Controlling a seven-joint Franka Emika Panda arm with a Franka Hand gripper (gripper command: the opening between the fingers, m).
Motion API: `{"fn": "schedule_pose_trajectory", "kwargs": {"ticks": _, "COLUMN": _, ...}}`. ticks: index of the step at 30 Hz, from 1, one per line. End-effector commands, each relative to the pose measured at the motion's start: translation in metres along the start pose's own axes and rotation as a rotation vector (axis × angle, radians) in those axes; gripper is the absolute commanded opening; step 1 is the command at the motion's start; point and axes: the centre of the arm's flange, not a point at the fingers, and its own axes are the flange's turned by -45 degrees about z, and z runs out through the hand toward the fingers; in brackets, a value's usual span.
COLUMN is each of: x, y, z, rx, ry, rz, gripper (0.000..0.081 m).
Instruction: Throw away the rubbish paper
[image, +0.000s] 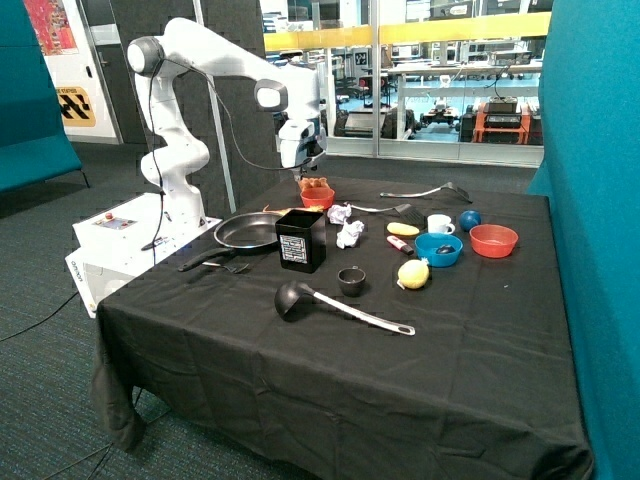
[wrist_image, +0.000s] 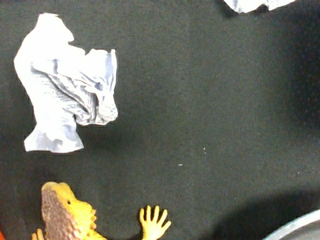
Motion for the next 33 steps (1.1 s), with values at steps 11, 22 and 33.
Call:
{"fn": "schedule_pose_trajectory", "kwargs": {"ticks": 11, "x": 0.014, "y": -0.012, "z": -0.008, "rx": -0.0059, "ry": 0.0071, "rz": -0.325, "gripper": 0.0454}}
{"fn": "schedule_pose_trajectory", "kwargs": {"ticks": 22, "x": 0.048, "y": 0.001, "z": -0.008, "rx": -0.0062, "ry": 0.0069, "rz": -0.398, "gripper": 0.0535}}
{"fn": "schedule_pose_trajectory", "kwargs": {"ticks": 33, "x": 0.088, "y": 0.009, "z": -0.005, "rx": -0.0064, "ry": 0.0068, "rz": -0.449, "gripper": 0.0614}}
